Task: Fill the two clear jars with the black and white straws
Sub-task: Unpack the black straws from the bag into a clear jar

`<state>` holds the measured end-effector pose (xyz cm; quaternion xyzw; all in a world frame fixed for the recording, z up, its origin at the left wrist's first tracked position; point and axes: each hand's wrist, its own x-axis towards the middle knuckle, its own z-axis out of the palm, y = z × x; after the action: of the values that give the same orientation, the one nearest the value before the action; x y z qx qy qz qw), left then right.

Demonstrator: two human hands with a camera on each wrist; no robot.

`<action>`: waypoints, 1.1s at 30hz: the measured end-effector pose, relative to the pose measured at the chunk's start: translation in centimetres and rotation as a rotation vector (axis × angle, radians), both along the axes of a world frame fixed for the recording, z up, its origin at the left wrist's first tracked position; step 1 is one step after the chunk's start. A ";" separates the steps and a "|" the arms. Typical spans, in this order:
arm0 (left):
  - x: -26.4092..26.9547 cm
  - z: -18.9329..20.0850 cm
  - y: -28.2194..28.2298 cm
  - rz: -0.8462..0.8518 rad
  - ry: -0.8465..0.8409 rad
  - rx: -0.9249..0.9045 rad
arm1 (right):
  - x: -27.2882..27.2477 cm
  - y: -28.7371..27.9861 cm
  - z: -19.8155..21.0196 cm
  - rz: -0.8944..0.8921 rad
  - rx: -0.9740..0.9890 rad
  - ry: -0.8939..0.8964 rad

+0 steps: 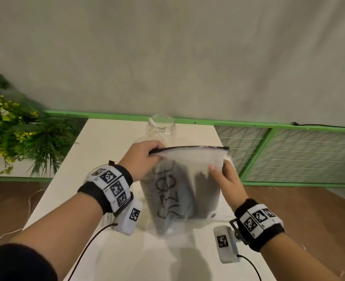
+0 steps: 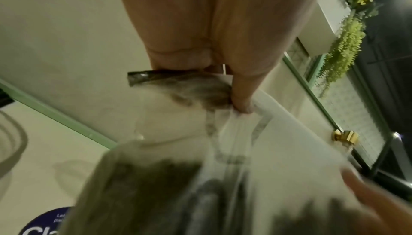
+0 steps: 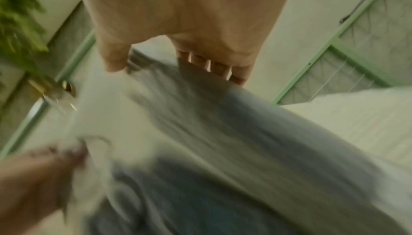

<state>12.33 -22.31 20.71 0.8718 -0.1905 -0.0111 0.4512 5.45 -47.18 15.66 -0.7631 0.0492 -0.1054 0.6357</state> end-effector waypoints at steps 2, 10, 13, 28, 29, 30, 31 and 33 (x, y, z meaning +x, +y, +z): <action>-0.8 -0.3 0.0 0.000 -0.013 0.000 | 0.7 0.6 1.4 -0.022 0.162 -0.006; -2.1 0.0 1.6 0.033 0.020 0.032 | 2.8 0.9 3.1 -0.139 0.352 -0.121; -2.5 1.0 1.5 -0.003 0.069 0.043 | 2.8 1.1 4.2 -0.090 0.334 -0.139; -2.6 3.7 -7.3 -0.064 -0.302 0.043 | 0.6 2.7 5.8 0.092 0.208 -0.180; -2.4 3.5 -7.3 -0.061 -0.319 0.069 | 0.6 2.8 5.7 0.080 0.222 -0.180; -2.3 3.4 -7.1 -0.054 -0.330 0.100 | 0.7 2.9 5.7 0.052 0.239 -0.183; -2.0 3.2 -6.6 -0.041 -0.329 0.134 | 0.9 2.8 5.6 0.008 0.265 -0.180; -1.3 2.5 -4.8 -0.001 -0.302 0.188 | 1.3 2.0 5.7 -0.101 0.312 -0.171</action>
<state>11.05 -27.09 23.26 0.9018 -0.2547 0.1017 0.3339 6.77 -45.18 21.40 -0.6401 0.0492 -0.1927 0.7421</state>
